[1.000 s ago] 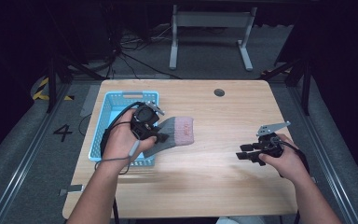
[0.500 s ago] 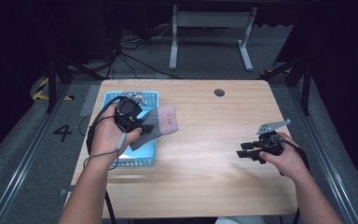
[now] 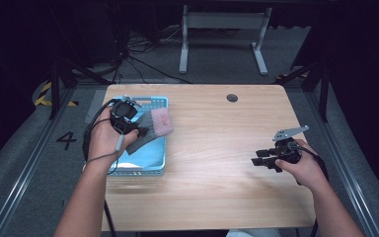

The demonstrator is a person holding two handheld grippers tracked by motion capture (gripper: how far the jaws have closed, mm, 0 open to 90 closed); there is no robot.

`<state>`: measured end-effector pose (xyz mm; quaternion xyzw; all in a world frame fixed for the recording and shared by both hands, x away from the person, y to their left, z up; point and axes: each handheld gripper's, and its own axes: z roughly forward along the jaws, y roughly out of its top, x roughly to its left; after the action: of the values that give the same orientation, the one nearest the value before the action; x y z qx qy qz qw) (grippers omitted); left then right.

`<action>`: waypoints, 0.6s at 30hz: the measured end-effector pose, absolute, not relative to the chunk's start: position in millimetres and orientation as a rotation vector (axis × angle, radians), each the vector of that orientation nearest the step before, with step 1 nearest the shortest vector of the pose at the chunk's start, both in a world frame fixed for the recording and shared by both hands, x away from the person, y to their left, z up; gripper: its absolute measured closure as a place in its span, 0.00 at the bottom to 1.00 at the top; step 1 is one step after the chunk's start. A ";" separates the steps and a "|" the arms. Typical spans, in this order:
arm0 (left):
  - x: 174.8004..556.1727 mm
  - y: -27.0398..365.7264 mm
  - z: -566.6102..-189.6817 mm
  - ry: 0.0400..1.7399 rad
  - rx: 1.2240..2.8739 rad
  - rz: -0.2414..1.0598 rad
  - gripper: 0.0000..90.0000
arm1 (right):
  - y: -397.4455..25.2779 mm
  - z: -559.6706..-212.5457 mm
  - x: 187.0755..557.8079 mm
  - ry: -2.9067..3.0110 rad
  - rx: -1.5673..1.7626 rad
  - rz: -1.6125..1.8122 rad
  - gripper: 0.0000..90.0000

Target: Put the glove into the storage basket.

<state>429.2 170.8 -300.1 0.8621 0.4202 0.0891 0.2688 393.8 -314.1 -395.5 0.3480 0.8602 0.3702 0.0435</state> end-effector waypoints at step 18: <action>469.9 199.8 -354.4 1.383 2.258 0.126 0.77 | -315.5 -398.2 390.8 2.629 1.077 1.120 0.60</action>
<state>469.9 199.8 -354.4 0.8262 0.5062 0.0463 0.2429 390.8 -315.5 -398.2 0.3524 0.8601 0.3663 0.0439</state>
